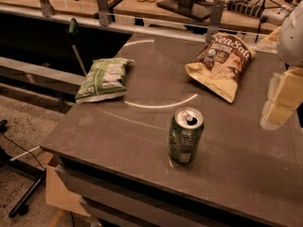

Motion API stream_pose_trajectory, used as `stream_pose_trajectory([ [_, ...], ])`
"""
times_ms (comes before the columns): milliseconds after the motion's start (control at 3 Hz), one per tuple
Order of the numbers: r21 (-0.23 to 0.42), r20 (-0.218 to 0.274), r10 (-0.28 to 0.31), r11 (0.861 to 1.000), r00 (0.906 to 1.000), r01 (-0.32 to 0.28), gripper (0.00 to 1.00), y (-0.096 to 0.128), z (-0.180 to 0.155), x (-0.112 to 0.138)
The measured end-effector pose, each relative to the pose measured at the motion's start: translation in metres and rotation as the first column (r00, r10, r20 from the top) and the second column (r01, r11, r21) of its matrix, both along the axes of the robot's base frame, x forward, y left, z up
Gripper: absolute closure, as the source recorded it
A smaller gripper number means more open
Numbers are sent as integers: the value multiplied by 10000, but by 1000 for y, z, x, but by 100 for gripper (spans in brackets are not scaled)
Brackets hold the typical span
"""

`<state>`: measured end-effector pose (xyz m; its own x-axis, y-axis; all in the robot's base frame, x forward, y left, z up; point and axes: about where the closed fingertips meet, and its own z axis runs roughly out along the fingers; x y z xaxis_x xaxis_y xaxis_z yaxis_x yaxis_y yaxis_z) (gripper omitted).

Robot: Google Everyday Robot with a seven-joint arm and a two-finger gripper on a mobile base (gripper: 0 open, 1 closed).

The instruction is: Move green jalapeno chip bag near green can

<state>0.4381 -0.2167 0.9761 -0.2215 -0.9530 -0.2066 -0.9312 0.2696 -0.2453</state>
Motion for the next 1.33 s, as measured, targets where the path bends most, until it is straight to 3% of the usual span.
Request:
stream_pose_trajectory([
  [333, 0, 2, 0, 10000, 10000, 0, 0, 0, 0, 0],
  [667, -57, 576, 620, 9981, 9964, -618, 0, 8, 4, 13],
  [1000, -307, 1730, 2001, 9798, 9644, -1978, 0, 31, 16, 47],
  [1333, -469, 2923, 3655, 9284, 8837, -3685, 0, 71, 23, 83],
])
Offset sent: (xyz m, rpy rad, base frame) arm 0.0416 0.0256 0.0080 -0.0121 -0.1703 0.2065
